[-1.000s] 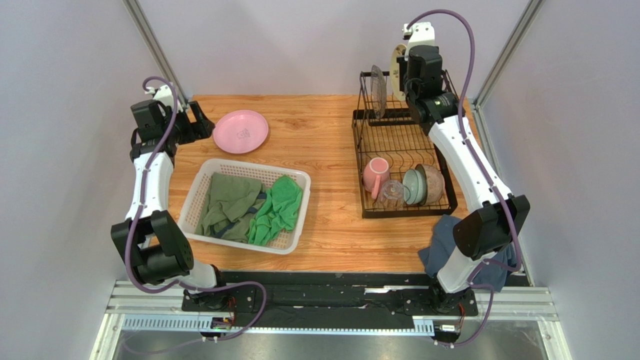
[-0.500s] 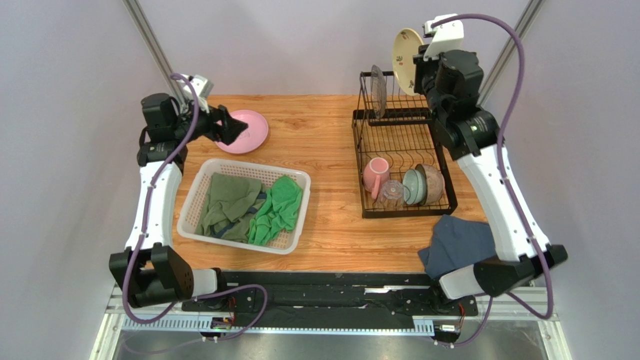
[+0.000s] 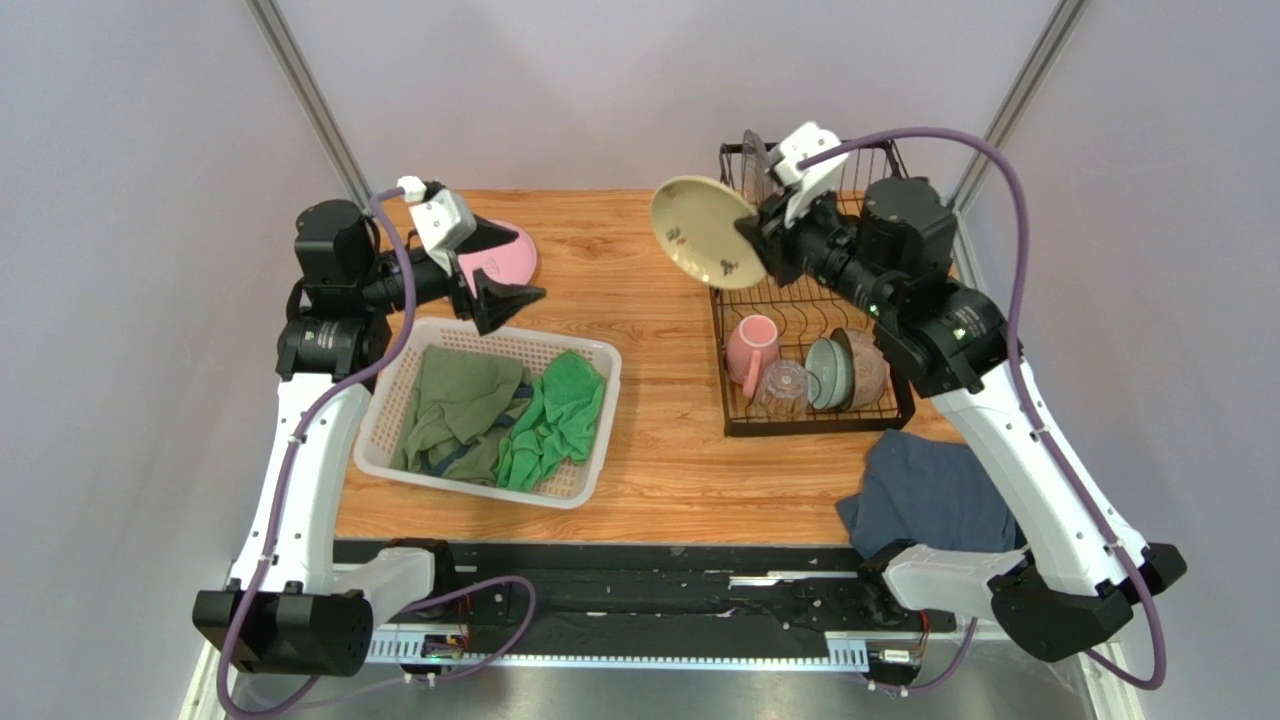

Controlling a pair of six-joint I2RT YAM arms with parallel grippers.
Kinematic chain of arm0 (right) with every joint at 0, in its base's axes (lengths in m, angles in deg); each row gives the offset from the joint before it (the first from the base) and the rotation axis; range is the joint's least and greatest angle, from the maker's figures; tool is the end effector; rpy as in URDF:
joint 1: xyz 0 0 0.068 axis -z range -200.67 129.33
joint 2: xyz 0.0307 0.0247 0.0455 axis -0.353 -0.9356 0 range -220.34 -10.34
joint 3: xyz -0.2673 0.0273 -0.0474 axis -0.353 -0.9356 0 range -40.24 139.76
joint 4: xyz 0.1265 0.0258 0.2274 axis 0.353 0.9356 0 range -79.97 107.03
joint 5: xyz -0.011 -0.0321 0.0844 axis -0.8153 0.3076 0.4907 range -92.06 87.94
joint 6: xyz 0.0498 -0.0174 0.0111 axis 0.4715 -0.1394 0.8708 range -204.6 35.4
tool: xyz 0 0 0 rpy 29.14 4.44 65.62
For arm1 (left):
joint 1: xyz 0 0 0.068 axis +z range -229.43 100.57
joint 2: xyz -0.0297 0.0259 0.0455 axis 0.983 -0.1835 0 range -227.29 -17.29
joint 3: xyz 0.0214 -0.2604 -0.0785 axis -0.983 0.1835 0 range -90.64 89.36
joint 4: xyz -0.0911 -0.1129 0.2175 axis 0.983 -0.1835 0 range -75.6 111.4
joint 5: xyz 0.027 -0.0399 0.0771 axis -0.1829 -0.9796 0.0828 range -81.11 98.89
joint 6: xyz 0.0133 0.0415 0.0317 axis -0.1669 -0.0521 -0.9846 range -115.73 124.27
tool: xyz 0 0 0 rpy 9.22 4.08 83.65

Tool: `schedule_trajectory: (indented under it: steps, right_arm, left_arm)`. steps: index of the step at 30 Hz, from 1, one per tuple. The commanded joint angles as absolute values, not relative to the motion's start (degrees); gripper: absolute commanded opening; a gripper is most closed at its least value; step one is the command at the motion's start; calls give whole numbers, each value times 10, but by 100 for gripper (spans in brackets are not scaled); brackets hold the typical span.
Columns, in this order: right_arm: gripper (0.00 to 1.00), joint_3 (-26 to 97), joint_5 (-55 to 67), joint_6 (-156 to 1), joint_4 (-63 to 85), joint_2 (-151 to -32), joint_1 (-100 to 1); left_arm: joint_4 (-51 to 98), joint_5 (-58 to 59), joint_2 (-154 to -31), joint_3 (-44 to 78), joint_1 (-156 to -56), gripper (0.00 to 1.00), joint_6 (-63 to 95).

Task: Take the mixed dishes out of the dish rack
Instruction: Pick up the plate from the dish rack.

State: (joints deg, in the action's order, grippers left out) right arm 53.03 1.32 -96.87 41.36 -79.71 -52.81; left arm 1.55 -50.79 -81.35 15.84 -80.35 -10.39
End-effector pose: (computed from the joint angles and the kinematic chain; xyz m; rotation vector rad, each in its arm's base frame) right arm 0.1981 0.1270 0.5006 -0.6870 1.5656 0.3087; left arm 0.2263 -0.0343 0.4338 0.9422 1.4322 -0.7269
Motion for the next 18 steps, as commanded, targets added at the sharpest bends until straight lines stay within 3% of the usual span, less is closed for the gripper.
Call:
schedule_trajectory:
  steps: [1, 18]
  right_arm:
    - [5, 501, 121, -1001, 420, -794, -556]
    - [4, 481, 142, -1043, 439, -833, -658]
  left_arm:
    - [31, -556, -778, 176, -842, 90, -162]
    - [22, -543, -790, 208, -946, 92, -202]
